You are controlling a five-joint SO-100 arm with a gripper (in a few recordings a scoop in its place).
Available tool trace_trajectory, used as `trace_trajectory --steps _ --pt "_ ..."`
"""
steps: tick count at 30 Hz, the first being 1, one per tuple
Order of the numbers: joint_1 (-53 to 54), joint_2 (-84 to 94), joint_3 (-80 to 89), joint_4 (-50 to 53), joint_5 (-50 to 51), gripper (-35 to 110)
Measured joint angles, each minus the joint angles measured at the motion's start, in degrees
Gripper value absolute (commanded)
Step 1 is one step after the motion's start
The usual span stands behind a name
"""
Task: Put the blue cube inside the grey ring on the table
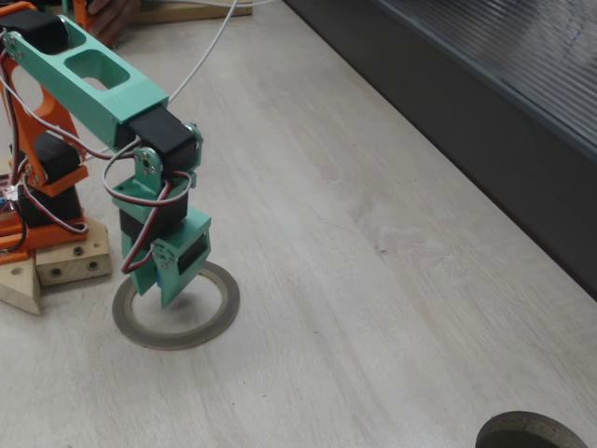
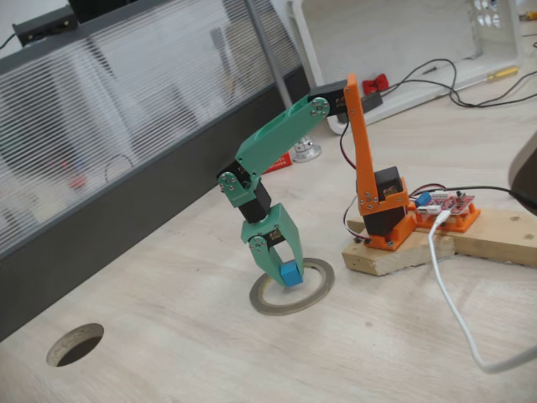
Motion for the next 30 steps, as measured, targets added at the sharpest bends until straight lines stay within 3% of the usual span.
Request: trace_trajectory --steps 7,30 --pt "0.0 0.0 1.1 -5.4 0.0 20" --pt "0.0 0.2 1.1 -5.4 0.0 20"
